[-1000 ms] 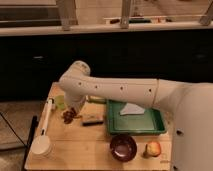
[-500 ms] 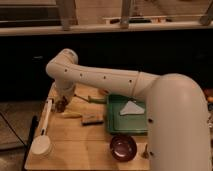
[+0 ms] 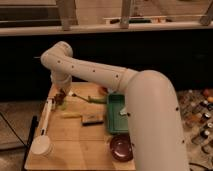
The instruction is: Place grapes in plastic cup
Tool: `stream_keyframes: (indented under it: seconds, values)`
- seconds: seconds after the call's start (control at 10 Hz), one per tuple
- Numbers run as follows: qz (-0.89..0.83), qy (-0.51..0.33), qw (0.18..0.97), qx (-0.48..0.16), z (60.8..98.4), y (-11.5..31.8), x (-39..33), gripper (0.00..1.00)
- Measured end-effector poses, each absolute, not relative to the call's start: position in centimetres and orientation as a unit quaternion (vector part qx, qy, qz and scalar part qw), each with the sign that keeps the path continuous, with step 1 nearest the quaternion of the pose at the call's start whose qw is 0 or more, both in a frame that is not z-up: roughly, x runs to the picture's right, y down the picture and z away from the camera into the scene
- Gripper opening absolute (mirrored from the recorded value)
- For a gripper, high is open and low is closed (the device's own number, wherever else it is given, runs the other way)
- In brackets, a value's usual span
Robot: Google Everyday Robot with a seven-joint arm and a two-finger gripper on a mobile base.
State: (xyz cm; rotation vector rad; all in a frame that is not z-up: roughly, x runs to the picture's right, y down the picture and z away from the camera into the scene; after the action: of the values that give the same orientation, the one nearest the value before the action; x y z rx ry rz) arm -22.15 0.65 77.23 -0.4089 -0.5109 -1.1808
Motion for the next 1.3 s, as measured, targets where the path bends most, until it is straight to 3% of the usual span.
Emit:
stream_keyframes:
  seconds: [0.7,1.3]
  values:
    - [-0.57,-0.251,0.75,-0.222,81.8,-0.3,-25.9,0.0]
    - [-0.576,-0.261,0.74,-0.228,82.9,-0.3,-25.9,0.0]
